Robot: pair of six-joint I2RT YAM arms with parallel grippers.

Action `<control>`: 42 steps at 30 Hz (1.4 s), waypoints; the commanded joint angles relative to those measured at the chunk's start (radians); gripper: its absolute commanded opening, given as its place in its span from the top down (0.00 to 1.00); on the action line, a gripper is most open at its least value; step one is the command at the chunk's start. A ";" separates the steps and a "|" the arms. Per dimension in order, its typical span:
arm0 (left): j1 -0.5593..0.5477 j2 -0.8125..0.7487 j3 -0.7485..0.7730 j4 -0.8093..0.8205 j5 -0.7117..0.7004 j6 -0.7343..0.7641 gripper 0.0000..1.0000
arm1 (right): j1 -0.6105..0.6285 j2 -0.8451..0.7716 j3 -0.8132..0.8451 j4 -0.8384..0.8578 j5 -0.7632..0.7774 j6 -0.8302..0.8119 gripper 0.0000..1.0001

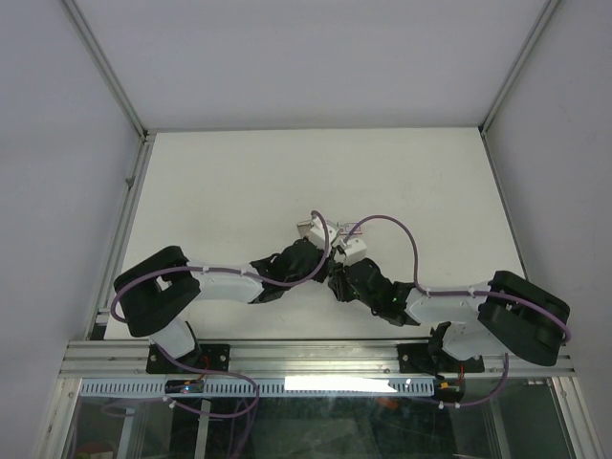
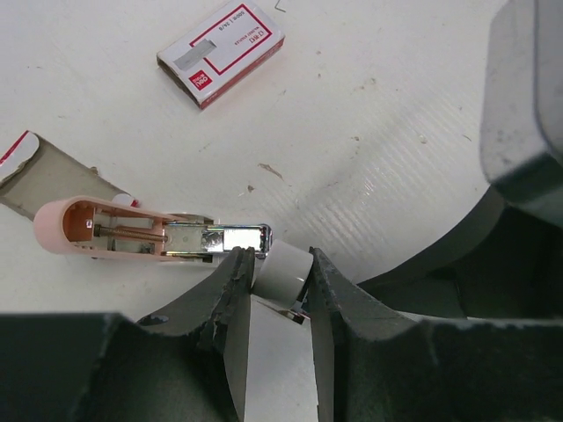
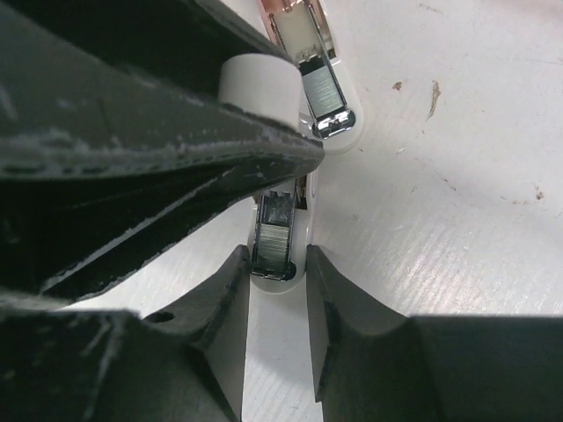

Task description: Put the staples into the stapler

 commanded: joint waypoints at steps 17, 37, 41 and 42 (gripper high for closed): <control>-0.066 -0.279 -0.132 -0.033 0.093 -0.102 0.18 | -0.002 -0.011 -0.044 0.044 -0.044 -0.031 0.69; 0.232 -0.607 -0.262 -0.132 0.259 -0.413 0.01 | -0.002 -0.270 0.021 -0.203 -0.051 -0.038 0.35; 0.311 -0.570 -0.301 -0.065 0.311 -0.485 0.01 | -0.002 -0.195 0.067 -0.183 -0.028 -0.056 0.38; 0.338 -0.558 -0.315 -0.033 0.338 -0.509 0.01 | -0.001 -0.167 0.087 -0.183 -0.024 -0.062 0.38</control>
